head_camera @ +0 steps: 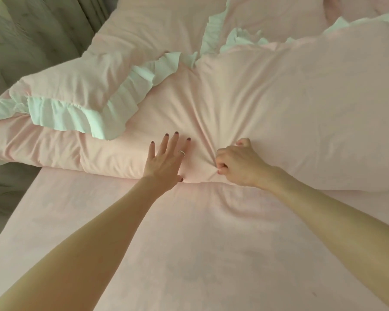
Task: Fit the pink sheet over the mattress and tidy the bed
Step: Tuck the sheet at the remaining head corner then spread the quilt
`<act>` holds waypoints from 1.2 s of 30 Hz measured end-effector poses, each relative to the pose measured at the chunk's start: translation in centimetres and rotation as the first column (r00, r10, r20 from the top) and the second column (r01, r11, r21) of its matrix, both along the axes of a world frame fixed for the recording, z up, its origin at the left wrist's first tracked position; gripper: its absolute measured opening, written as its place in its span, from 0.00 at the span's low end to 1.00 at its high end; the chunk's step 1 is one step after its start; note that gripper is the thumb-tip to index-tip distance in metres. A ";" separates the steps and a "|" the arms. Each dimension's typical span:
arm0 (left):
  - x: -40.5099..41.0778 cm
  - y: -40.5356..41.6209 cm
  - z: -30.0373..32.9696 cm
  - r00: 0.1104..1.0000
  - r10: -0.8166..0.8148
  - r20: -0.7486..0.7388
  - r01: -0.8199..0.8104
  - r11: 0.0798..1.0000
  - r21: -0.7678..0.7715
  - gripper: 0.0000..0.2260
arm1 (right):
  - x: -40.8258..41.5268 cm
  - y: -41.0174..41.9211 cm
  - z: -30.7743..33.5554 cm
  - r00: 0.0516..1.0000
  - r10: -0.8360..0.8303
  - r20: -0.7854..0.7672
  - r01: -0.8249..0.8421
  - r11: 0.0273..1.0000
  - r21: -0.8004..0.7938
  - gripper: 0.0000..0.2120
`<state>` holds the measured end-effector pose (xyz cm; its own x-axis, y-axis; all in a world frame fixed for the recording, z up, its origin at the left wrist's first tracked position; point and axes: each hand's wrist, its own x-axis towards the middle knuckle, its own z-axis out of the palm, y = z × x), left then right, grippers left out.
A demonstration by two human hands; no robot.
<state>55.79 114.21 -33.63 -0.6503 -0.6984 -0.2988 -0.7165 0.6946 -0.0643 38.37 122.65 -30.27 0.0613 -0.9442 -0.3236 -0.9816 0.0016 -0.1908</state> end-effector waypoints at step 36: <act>11.8 -8.5 3.0 0.927 0.375 -0.024 -0.357 0.857 -0.372 0.18 | 0.2 1.7 1.4 0.936 0.063 -0.346 -0.028 0.994 0.106 0.13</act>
